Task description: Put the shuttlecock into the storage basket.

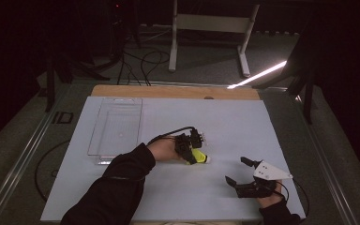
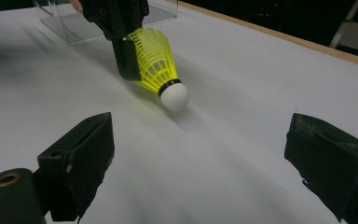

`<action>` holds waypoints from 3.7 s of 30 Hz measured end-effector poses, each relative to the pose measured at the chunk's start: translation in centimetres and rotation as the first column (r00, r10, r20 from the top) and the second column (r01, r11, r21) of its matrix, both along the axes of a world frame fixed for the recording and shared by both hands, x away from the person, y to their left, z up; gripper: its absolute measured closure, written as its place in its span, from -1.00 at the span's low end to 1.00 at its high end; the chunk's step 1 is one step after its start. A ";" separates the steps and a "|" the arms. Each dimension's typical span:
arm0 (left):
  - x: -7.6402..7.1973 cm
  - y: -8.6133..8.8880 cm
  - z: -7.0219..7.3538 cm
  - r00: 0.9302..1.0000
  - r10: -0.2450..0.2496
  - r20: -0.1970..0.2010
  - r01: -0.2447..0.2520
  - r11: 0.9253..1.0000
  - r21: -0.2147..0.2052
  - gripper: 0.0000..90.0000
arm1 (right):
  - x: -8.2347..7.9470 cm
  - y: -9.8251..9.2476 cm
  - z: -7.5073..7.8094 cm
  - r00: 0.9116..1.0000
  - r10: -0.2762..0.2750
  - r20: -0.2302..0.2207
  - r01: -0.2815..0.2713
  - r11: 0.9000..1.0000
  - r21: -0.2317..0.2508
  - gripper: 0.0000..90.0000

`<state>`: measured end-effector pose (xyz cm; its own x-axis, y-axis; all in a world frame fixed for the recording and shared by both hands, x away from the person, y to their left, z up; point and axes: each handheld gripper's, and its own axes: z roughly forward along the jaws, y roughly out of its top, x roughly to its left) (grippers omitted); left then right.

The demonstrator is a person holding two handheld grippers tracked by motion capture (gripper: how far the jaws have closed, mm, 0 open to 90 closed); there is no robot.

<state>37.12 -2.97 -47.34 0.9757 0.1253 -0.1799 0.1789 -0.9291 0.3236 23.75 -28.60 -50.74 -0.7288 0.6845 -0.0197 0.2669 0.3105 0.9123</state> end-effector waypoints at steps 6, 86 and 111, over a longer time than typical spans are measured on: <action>0.1 0.4 0.9 1.000 -0.025 0.005 0.025 1.000 0.002 0.99 | 0.0 0.0 0.0 1.000 0.000 -0.004 0.000 1.000 0.003 -0.82; 0.6 15.5 11.1 0.985 0.145 0.097 -0.145 0.989 -0.012 0.99 | 0.1 0.3 -0.1 1.000 -0.001 0.001 0.001 1.000 -0.019 -0.82; 0.3 22.4 12.1 0.968 0.227 0.106 -0.226 0.974 -0.028 0.99 | 0.1 0.4 -0.2 1.000 -0.005 -0.001 0.005 1.000 -0.022 -0.82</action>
